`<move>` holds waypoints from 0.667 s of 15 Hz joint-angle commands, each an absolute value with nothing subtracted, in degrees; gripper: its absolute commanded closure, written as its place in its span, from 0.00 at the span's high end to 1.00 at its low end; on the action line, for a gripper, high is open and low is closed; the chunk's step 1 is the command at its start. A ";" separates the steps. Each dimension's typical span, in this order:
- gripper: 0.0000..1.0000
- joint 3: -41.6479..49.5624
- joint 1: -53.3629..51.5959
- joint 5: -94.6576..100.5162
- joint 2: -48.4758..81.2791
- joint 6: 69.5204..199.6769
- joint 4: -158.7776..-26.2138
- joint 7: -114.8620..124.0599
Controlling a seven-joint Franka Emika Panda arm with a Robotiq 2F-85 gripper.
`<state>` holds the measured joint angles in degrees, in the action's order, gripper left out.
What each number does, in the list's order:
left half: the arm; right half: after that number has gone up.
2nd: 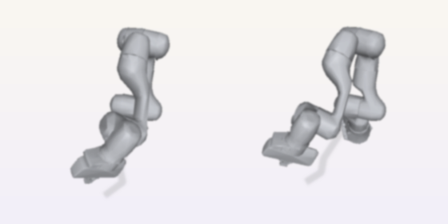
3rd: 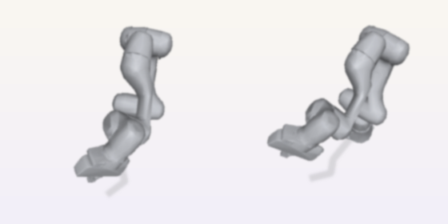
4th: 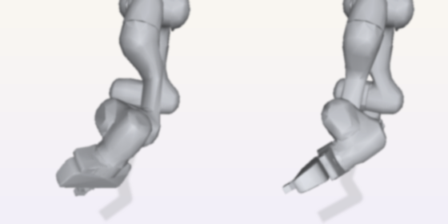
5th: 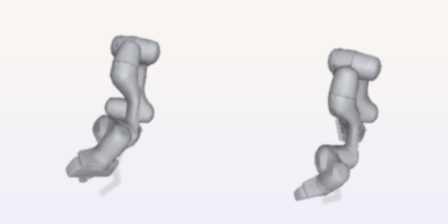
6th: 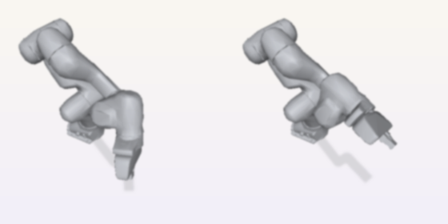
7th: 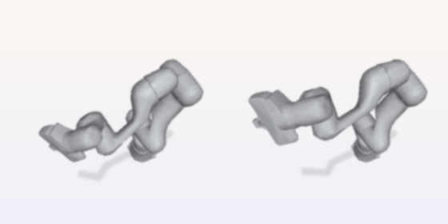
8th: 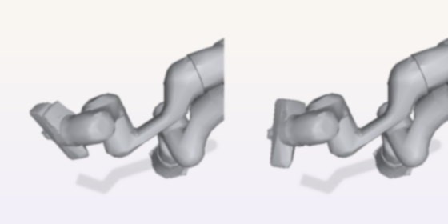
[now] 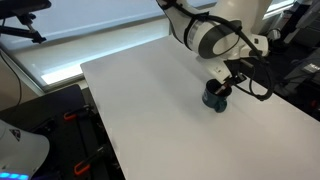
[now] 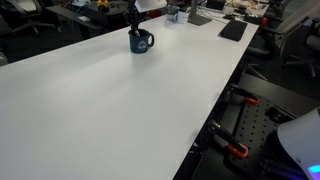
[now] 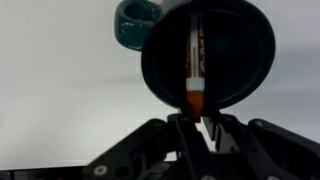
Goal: Remove the marker from the mug
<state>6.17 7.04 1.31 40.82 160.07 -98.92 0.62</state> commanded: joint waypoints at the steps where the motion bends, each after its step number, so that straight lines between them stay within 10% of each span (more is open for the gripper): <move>1: 0.05 7.00 6.43 1.41 40.10 155.50 -97.94 1.48; 10: 0.05 6.22 6.22 1.77 33.33 150.65 -99.28 0.37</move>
